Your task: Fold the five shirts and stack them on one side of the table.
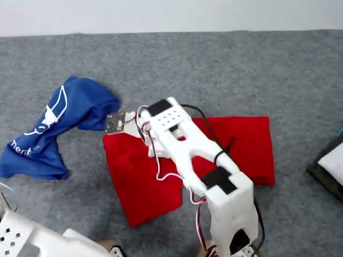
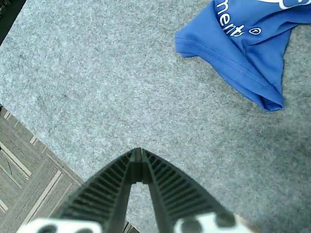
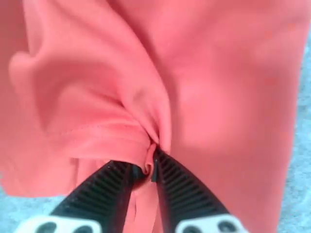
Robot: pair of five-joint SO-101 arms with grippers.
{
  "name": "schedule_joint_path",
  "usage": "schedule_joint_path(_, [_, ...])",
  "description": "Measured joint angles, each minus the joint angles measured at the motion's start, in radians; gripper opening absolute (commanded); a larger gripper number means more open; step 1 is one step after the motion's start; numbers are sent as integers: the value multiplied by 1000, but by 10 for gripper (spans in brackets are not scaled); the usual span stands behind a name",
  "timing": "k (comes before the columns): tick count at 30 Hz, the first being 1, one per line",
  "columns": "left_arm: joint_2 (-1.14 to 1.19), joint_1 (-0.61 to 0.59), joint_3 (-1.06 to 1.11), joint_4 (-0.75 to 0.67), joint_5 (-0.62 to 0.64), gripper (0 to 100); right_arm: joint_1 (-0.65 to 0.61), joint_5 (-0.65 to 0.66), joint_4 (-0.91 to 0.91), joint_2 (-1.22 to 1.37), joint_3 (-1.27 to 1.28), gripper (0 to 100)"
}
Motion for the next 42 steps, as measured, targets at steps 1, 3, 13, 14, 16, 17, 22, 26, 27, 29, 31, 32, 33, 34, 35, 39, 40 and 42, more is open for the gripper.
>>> schedule_joint_path(1, [0,0,0,0,0,3,0,0,32,8,-20,9])
schedule_joint_path(3, [0,0,0,0,0,3,-2,-2,86,8,-40,9])
schedule_joint_path(13, [0,0,0,0,0,3,-77,-2,334,-12,-48,11])
schedule_joint_path(14, [0,0,0,0,0,3,-86,-2,347,-29,-48,11])
schedule_joint_path(16, [0,0,0,0,0,3,-103,-2,353,-69,-48,11])
schedule_joint_path(17, [0,0,0,0,0,3,-109,-2,353,-92,-48,11])
schedule_joint_path(22, [0,0,0,0,0,3,-123,-14,356,-181,-48,11])
schedule_joint_path(26, [0,0,0,0,0,3,-132,-31,356,-204,-48,11])
schedule_joint_path(27, [0,0,0,0,0,3,-132,-31,356,-204,-48,11])
schedule_joint_path(29, [0,0,0,0,0,3,-132,-32,356,-204,-48,11])
schedule_joint_path(31, [0,0,0,0,0,3,-132,-32,356,-204,-48,11])
schedule_joint_path(32, [0,0,0,0,0,3,-132,-32,353,-204,-48,11])
schedule_joint_path(33, [0,0,0,0,0,3,-130,-32,345,-204,-48,11])
schedule_joint_path(34, [0,0,0,0,0,3,-130,-32,338,-204,-48,11])
schedule_joint_path(35, [0,0,0,0,0,3,-130,-32,321,-204,-48,11])
schedule_joint_path(39, [0,0,0,0,0,3,-114,-37,245,-199,-48,11])
schedule_joint_path(40, [0,0,0,0,0,3,-106,-43,229,-189,-48,11])
schedule_joint_path(42, [0,0,0,0,0,3,-84,-55,203,-150,-80,11])
